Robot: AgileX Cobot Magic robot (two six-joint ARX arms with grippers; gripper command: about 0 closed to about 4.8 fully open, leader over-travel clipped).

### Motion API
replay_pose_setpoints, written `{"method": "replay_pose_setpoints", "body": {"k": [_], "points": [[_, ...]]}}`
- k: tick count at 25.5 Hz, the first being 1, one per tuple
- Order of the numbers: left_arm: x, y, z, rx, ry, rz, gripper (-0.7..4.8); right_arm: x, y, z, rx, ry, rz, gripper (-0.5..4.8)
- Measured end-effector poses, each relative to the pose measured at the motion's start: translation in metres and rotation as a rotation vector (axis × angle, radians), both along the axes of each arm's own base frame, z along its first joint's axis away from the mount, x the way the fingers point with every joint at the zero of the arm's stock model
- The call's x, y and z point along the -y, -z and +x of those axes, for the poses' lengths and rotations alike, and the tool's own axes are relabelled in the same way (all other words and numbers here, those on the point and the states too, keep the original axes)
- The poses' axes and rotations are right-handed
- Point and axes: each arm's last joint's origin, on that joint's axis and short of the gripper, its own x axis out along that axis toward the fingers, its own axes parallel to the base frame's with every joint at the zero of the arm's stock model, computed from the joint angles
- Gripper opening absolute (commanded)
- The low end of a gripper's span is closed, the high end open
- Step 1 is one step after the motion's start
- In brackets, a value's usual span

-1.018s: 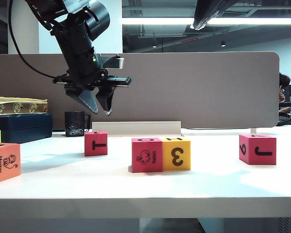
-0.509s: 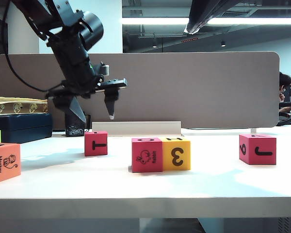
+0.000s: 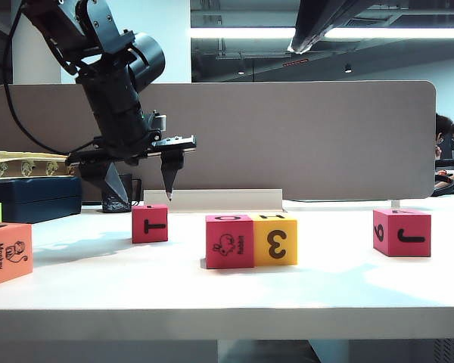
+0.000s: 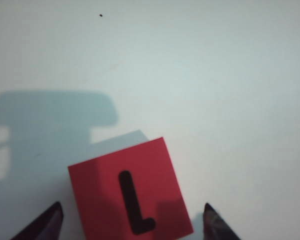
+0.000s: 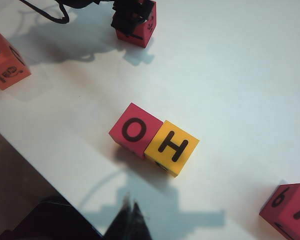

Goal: Select the appropriate blocks from the scattered letter blocks on the table and arrange them in a row to spell out "ALOHA".

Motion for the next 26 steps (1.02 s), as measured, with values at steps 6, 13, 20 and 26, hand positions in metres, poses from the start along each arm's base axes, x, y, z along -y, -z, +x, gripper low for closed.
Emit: {"method": "replay_pose_setpoints", "body": {"k": [6,13,20,26], "points": [[0.001,0.014,0.003,-0.042,-0.019,0.001,3.5,0.0,0.0,0.0,0.003,-0.005,-0.004,-0.05],[0.002,0.027,0.004,-0.087,-0.017,0.017,3.4,0.0,0.0,0.0,0.003,-0.005,-0.004,-0.05],[0.002,0.026,0.004,-0.083,-0.011,0.02,2.65,0.0,0.0,0.0,0.003,-0.005,-0.004,-0.05],[0.001,0.026,0.003,-0.09,0.02,0.05,2.64,0.0,0.0,0.0,0.003,-0.005,-0.004,-0.05]]}}
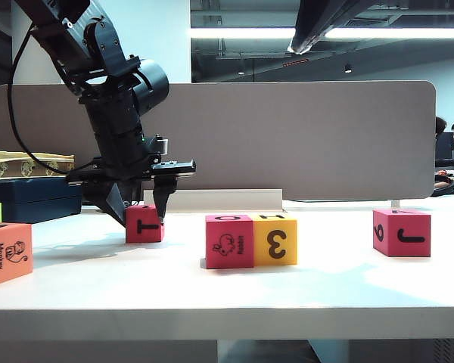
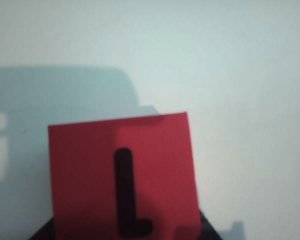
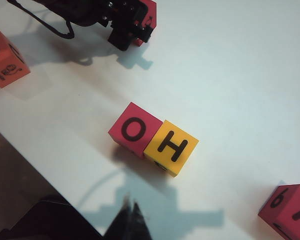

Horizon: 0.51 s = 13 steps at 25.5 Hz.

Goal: Select the appropriate blocks from the scattered letter blocks on the table and arrange them in a row to spell out "ALOHA".

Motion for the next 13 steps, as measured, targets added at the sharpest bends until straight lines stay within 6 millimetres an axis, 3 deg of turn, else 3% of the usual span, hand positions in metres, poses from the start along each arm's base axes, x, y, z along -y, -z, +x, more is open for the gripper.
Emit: {"method": "replay_pose_setpoints", "body": {"k": [4,9,13], "points": [[-0.002,-0.003,-0.005,-0.029,0.021,0.027,2.63,0.0,0.0,0.0,0.0,0.0,0.0,-0.05],[-0.007,-0.035,-0.021,-0.03,0.081,0.014,2.63,0.0,0.0,0.0,0.0,0.0,0.0,-0.05],[-0.005,-0.042,-0.033,-0.09,0.123,-0.014,2.48,0.0,0.0,0.0,-0.001,0.0,-0.001,-0.05]]}}
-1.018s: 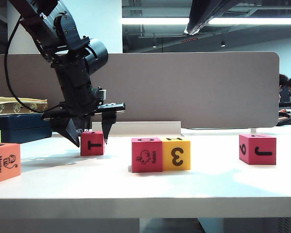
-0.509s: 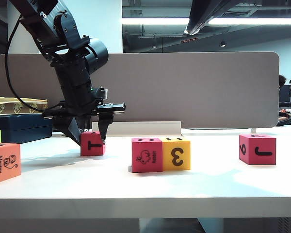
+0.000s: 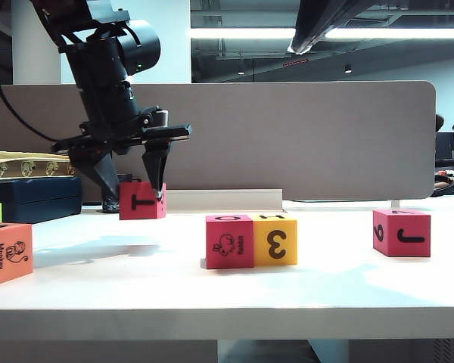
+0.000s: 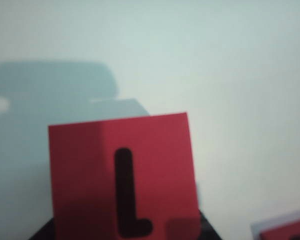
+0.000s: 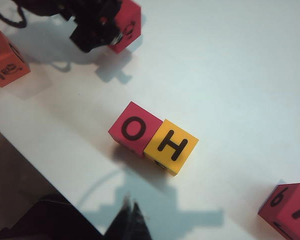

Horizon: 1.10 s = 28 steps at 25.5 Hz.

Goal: Select the appropriate blocks from the scattered letter blocks on the table and arrange them in a row to spell out "ALOHA".

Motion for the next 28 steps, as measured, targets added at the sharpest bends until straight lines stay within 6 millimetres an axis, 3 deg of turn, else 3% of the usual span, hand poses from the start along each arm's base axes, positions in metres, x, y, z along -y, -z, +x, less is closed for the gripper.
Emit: {"method": "replay_pose_setpoints", "body": {"k": [1,3,7,11,24,28], "points": [[0.002,0.001,-0.003,-0.025,0.01,0.008,2.04,0.0,0.0,0.0,-0.003,0.0,-0.002,-0.05],[0.006,0.003,-0.012,-0.08,0.041,0.035,1.73,0.0,0.001,0.0,-0.005,0.0,-0.004,-0.05],[0.027,0.005,-0.026,-0.104,0.133,0.062,1.74,0.001,0.002,-0.001,-0.02,0.0,-0.016,-0.05],[0.036,0.005,-0.033,-0.113,0.164,0.071,1.74,0.002,0.004,-0.003,-0.039,0.0,-0.031,-0.05],[0.037,0.008,-0.043,-0.218,0.199,0.059,1.87,0.002,0.004,-0.003,-0.045,0.0,-0.036,-0.05],[0.037,0.008,-0.043,-0.225,0.195,0.048,2.48,0.002,0.004,-0.003,-0.045,-0.001,-0.036,-0.05]]}}
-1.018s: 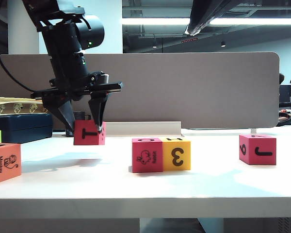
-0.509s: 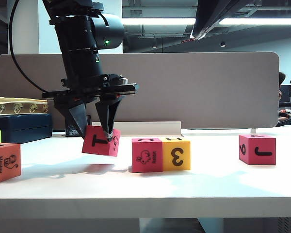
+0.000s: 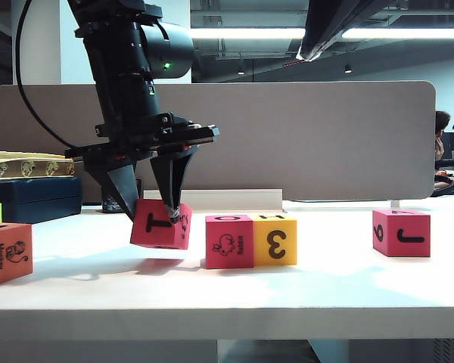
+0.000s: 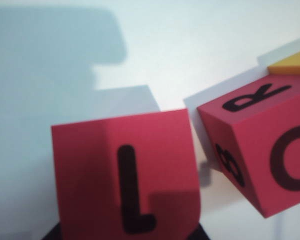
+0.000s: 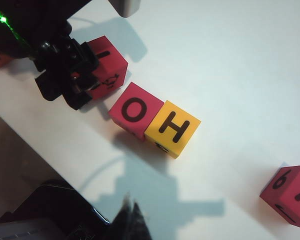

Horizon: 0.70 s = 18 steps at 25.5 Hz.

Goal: Select the appropriate blocks from the scattered letter blocks on the table and arrange them in a row to spell out "ALOHA".

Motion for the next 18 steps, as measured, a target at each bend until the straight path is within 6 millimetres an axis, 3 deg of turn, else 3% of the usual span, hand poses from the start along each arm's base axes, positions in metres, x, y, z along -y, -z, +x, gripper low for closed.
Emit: {"method": "replay_pose_setpoints", "body": {"k": [12,16,18], "points": [[-0.0007,0.0013,-0.0047,-0.079,0.015,-0.039,2.58,0.0005,-0.0011,-0.0008,0.004,0.0,0.003,-0.05],[-0.0019,0.0019,-0.0067,-0.101,0.014,-0.027,3.47,0.0005,-0.0011,-0.0008,0.004,0.0,0.003,-0.05],[-0.0018,0.0019,-0.0071,-0.106,0.018,-0.03,3.47,0.0006,-0.0011,-0.0008,0.004,0.0,0.003,-0.05]]}}
